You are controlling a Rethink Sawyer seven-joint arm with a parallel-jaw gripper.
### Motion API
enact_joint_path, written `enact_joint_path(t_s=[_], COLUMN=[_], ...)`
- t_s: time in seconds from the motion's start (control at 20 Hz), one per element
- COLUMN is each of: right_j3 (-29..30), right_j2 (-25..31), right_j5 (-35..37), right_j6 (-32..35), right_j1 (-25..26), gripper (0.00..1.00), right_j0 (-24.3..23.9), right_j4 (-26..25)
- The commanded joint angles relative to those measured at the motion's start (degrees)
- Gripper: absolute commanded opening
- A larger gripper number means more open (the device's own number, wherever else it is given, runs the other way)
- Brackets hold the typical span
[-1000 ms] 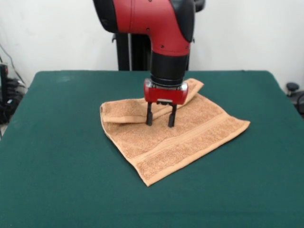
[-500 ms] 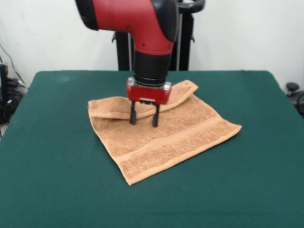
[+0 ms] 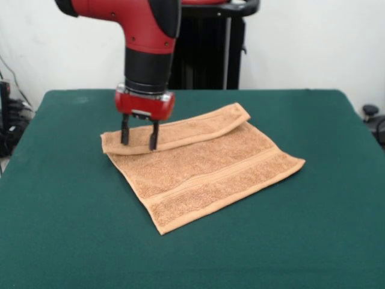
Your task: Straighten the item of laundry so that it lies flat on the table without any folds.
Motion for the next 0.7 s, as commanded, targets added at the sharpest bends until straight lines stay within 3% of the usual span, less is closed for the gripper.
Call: enact_joint_path(t_s=[0.05,0.4,0.7], right_j3=[4.99,4.03,7.69], right_j2=[3.1,2.64,4.33], right_j5=[-1.65,-1.8,3.45], right_j6=[3.06,4.24,5.29], right_j1=[-0.24,0.55,-4.41], gripper=[1.0,1.0,1.0], right_j0=[1.96,3.35,4.97], right_j4=[-2.55,-2.36,1.08])
